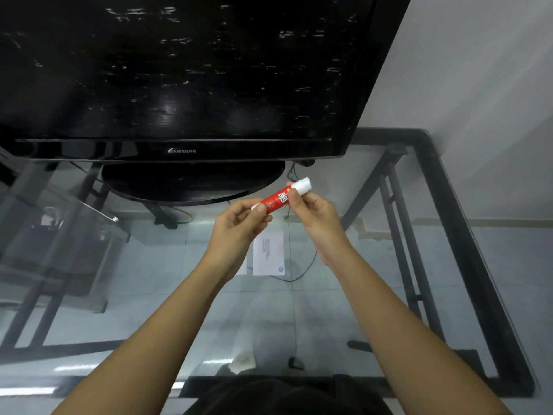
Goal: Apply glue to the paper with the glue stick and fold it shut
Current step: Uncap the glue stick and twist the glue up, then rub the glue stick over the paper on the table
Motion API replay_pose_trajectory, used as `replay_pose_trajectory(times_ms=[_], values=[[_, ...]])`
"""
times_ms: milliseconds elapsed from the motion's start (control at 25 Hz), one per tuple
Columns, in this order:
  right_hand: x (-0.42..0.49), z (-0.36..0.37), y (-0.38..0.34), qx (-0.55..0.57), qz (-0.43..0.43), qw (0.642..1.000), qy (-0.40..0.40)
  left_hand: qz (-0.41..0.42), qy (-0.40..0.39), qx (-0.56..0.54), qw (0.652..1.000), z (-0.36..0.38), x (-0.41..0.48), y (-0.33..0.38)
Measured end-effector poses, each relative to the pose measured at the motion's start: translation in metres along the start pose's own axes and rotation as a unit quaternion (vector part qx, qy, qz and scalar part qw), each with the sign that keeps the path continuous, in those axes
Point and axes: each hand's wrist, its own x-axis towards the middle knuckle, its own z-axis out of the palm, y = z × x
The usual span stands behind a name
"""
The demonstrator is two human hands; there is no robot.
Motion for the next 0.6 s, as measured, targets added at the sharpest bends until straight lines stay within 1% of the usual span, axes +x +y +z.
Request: replay_pose_trajectory(times_ms=[40, 80, 120, 160, 200, 240, 320, 400, 480, 520, 600], values=[[0.004, -0.001, 0.01, -0.023, 0.002, 1.0, -0.005, -0.015, 0.011, -0.005, 1.0, -0.005, 0.002, -0.006], [0.008, -0.002, 0.026, -0.069, 0.005, 0.998, 0.003, -0.03, 0.027, -0.002, 0.999, -0.012, 0.004, -0.012], [0.01, -0.004, 0.044, -0.146, 0.005, 0.989, 0.018, -0.049, 0.043, 0.01, 0.998, -0.02, 0.005, -0.02], [0.01, -0.006, 0.064, -0.241, 0.004, 0.97, 0.022, -0.069, 0.058, 0.024, 0.996, -0.029, 0.006, -0.029], [0.007, -0.005, 0.084, -0.327, 0.0, 0.945, 0.007, -0.087, 0.073, 0.031, 0.993, -0.038, 0.006, -0.04], [0.003, -0.004, 0.103, -0.391, -0.006, 0.92, -0.018, -0.1, 0.082, 0.027, 0.991, -0.045, 0.005, -0.049], [-0.004, 0.001, 0.134, -0.472, -0.033, 0.879, -0.062, -0.127, 0.091, -0.011, 0.988, -0.057, -0.002, -0.067], [-0.005, 0.005, 0.152, -0.526, -0.058, 0.845, -0.083, -0.15, 0.094, -0.072, 0.981, -0.065, -0.008, -0.078], [-0.003, 0.007, 0.166, -0.555, -0.061, 0.823, -0.1, -0.176, 0.116, -0.127, 0.969, -0.07, -0.008, -0.086], [-0.002, 0.007, 0.171, -0.561, -0.06, 0.819, -0.106, -0.194, 0.139, -0.152, 0.959, -0.07, -0.007, -0.089], [-0.001, 0.005, 0.18, -0.542, -0.057, 0.831, -0.112, -0.221, 0.183, -0.201, 0.937, -0.069, -0.003, -0.092]])
